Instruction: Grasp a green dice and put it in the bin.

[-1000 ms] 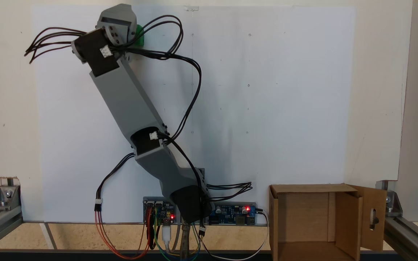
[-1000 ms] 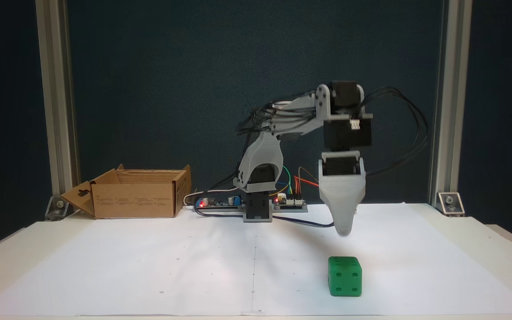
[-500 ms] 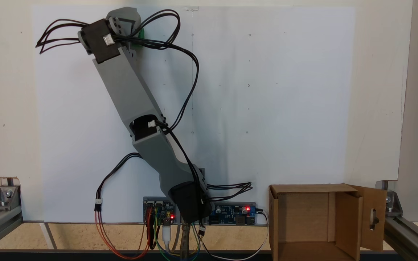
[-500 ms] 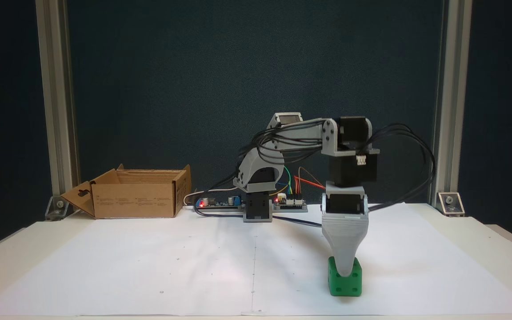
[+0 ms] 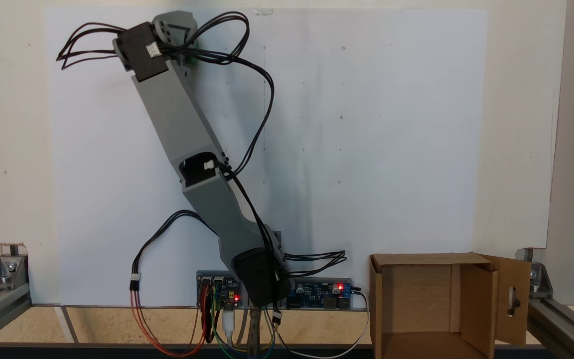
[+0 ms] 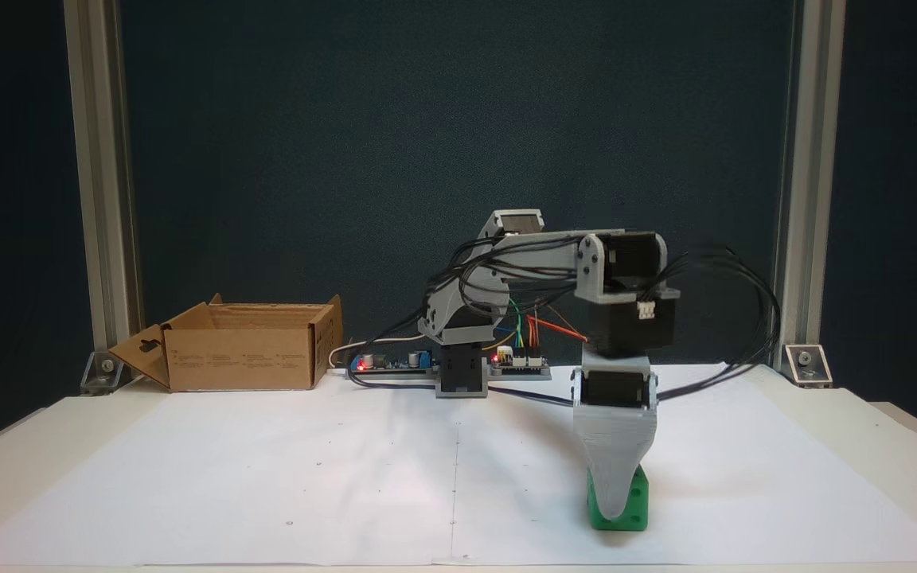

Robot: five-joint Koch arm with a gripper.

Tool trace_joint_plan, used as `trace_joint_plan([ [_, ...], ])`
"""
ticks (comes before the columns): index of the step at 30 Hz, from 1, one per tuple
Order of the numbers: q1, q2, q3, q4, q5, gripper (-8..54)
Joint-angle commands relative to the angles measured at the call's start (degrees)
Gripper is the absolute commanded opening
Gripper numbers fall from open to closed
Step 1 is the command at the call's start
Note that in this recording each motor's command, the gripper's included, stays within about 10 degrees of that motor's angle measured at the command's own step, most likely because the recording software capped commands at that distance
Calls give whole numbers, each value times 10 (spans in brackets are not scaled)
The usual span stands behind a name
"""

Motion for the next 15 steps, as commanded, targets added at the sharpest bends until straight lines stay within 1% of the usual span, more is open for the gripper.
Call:
trace_joint_plan([
  [1,4,8,-31,-2,32,415],
  [15,2,-4,-30,-4,32,415],
])
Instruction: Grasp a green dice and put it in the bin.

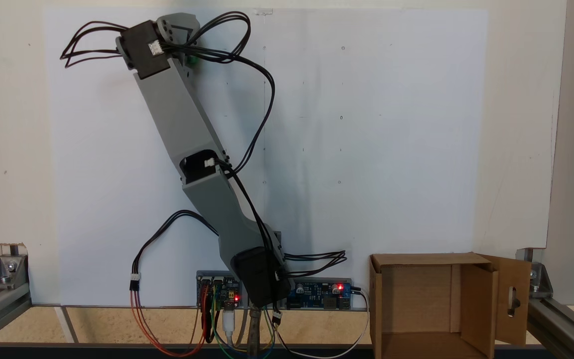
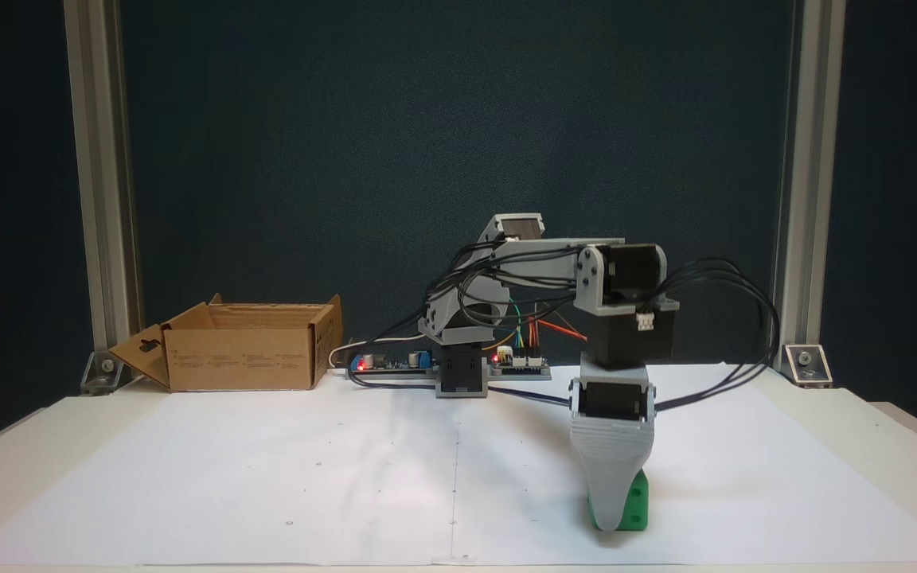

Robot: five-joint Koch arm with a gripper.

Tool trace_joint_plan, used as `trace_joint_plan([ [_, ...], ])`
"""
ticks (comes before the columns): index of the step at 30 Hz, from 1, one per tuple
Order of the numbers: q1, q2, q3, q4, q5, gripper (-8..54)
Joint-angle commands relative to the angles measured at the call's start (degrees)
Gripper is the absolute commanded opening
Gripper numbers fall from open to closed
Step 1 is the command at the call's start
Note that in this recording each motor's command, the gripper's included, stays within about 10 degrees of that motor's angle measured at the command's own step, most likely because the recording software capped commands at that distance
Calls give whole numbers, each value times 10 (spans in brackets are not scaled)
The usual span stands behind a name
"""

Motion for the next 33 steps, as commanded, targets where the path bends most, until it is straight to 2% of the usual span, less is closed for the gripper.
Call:
trace_joint_plan([
  [1,0,10,-30,-4,32,414],
  [8,-4,7,-30,-4,32,403],
  [12,-5,5,-30,-4,31,366],
  [17,-8,4,-30,-4,26,359],
  [21,-7,4,-30,-4,26,246],
  [24,-6,4,-30,-6,26,130],
  [25,-4,4,-30,-8,26,116],
  [33,21,26,-4,-35,26,116],
])
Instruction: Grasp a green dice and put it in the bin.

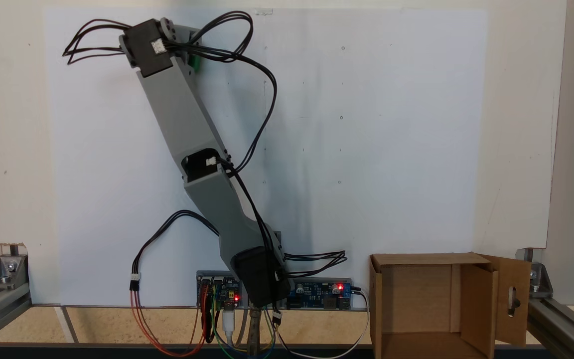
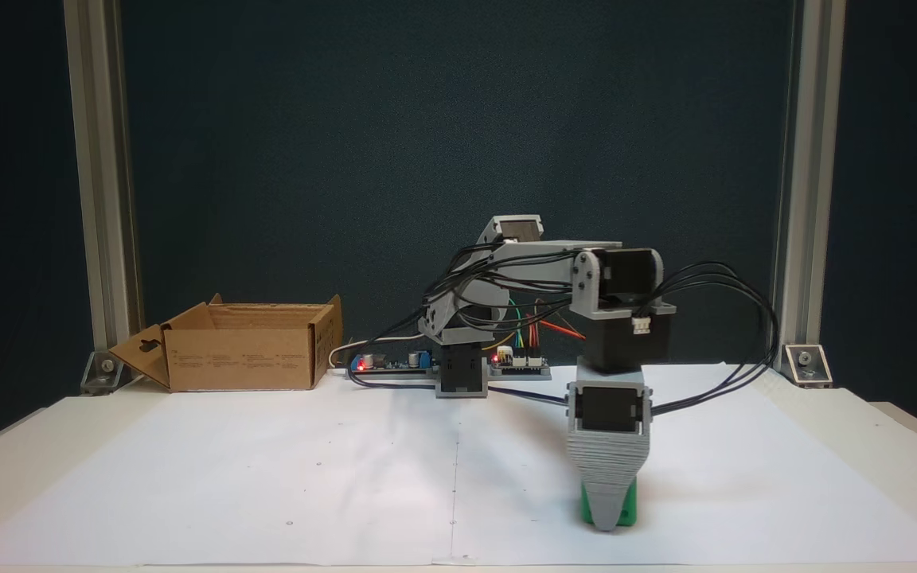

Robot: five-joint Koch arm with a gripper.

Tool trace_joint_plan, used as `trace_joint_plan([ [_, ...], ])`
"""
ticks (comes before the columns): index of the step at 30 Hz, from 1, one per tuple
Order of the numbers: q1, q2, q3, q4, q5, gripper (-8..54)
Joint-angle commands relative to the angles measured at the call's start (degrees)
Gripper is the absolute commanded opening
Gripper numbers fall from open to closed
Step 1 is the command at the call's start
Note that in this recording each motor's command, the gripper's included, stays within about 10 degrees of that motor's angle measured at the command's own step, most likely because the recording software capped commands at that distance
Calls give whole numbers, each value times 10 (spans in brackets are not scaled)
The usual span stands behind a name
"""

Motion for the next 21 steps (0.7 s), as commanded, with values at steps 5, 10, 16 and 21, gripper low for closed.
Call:
trace_joint_plan([
  [5,22,166,178,-98,23,115],
  [10,40,299,320,-146,6,116],
  [16,100,468,348,-142,-37,116],
  [21,191,541,348,-105,-96,115],
])
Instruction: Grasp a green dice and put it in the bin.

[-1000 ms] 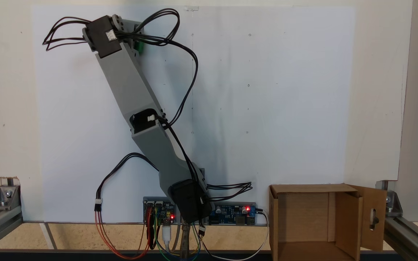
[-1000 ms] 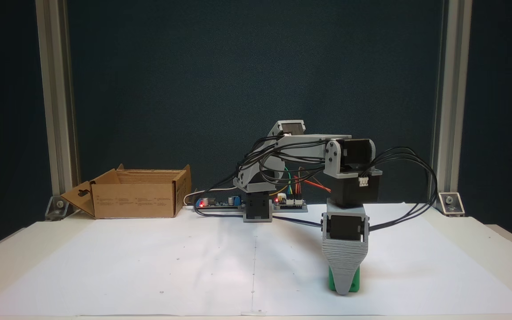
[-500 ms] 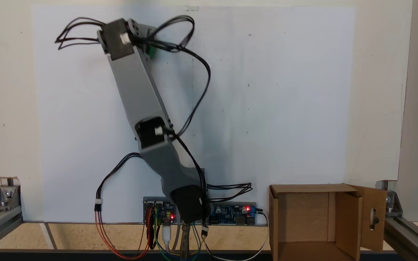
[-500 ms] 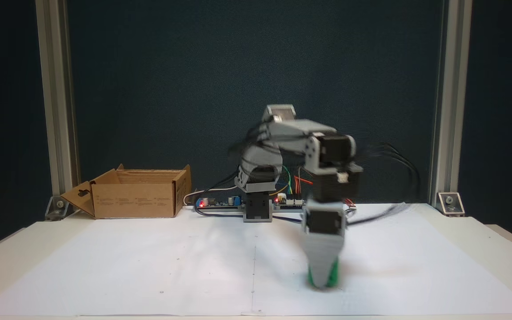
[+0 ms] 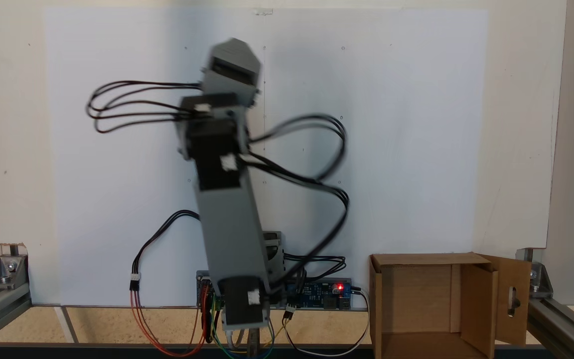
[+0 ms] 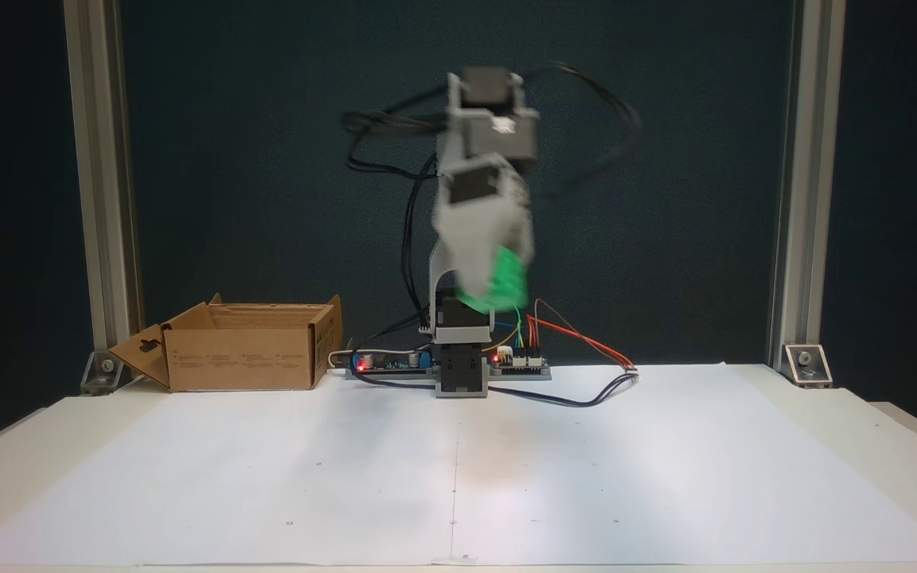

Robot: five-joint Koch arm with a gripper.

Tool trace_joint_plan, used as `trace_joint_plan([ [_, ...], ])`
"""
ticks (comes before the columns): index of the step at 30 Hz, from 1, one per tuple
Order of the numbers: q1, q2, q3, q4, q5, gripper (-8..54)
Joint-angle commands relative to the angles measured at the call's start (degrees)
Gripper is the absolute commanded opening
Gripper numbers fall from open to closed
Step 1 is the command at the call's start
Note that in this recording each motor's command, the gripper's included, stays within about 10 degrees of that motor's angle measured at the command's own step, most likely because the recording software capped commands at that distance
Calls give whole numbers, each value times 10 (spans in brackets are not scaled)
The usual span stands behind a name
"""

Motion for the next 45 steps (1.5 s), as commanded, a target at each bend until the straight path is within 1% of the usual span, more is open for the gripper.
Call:
trace_joint_plan([
  [1,47,42,-13,24,-78,116],
  [10,252,136,-11,111,-211,115],
  [16,476,142,-11,134,-285,116],
  [20,625,135,-11,143,-357,116],
  [27,851,78,-11,147,-477,116],
  [33,994,-11,-11,141,-568,115],
  [37,1049,-77,-11,139,-603,116],
  [40,1066,-120,-11,124,-610,116],
  [45,1075,-149,-11,63,-612,116],
])
